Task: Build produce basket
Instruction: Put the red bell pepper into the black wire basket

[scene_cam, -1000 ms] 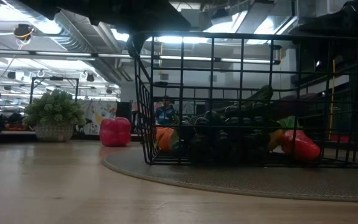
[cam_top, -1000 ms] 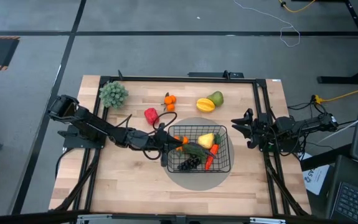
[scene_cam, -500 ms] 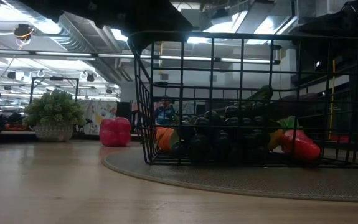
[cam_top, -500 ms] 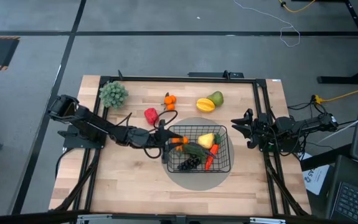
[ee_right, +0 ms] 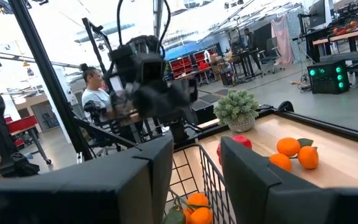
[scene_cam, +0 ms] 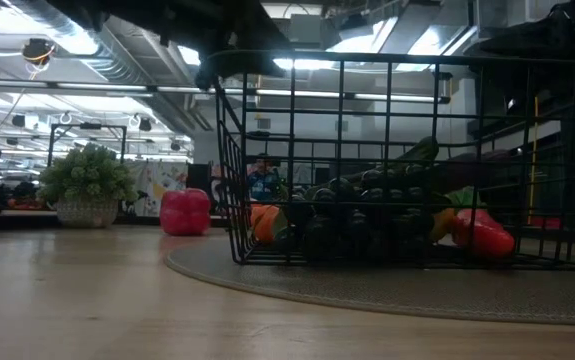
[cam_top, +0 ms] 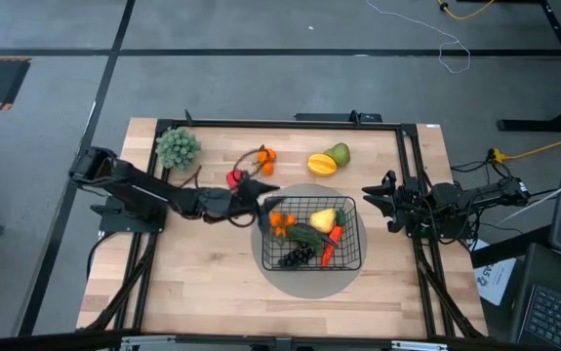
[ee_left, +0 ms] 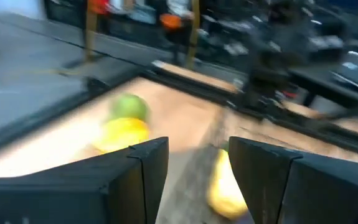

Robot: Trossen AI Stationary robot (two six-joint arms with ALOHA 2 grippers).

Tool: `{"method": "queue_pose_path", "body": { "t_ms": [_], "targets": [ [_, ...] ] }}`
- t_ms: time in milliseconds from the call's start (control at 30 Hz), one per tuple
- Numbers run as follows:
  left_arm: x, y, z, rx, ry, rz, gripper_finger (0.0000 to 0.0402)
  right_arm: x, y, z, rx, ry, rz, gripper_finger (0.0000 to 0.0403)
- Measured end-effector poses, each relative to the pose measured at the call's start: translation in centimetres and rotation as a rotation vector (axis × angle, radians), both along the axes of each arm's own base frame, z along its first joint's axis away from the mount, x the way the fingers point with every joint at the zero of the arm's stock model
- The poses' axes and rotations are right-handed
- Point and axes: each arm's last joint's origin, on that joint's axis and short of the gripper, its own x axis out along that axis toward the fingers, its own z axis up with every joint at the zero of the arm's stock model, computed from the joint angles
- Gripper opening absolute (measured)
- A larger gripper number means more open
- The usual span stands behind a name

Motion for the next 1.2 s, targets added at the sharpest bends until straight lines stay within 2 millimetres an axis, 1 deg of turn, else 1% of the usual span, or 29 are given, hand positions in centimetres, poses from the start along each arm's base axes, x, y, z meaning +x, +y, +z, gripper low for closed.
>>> {"method": "queue_pose_path", "body": {
  "t_ms": [67,167,233,300,400,567,700,800,1000,1200],
  "targets": [
    [-0.8,0.6,0.9,0.034,0.018,0.083,0.0155,0.0,0.0,0.0,0.001,0.000,0.000,0.0131],
    [-2.6,1.5,1.7,0.087,0.108,0.267,0.0154,0.0,0.0,0.0,0.001,0.001,0.000,0.0131],
    [-3.9,2.0,1.8,0.092,0.178,0.383,0.0154,0.0,0.0,0.0,-0.001,0.002,0.000,0.0131],
    [-5.2,2.4,1.4,0.061,0.237,0.450,0.0154,0.0,0.0,-0.1,-0.001,0.005,0.000,0.0131],
    [-6.9,2.7,0.2,-0.042,0.316,0.482,0.0154,0.0,0.0,-0.1,-0.002,0.006,0.000,0.0131],
    [-9.4,2.7,-2.4,-0.302,0.497,0.511,0.0154,0.0,0.0,-0.1,-0.003,0.008,0.000,0.0131],
    [-9.9,2.4,-4.7,-0.486,0.568,0.537,0.0154,0.0,0.0,-0.1,-0.005,0.009,-0.001,0.0131],
    [-9.8,2.0,-6.1,-0.579,0.588,0.543,0.0154,0.0,0.0,-0.1,-0.006,0.013,-0.001,0.0131],
    [-8.8,1.6,-8.0,-0.603,0.624,0.586,0.0154,0.0,0.0,-0.2,-0.009,0.016,-0.001,0.0131],
    [-6.4,1.8,-9.4,-0.645,0.522,0.554,0.0154,0.0,0.0,-0.2,-0.009,0.016,-0.001,0.0131]
  ]
}}
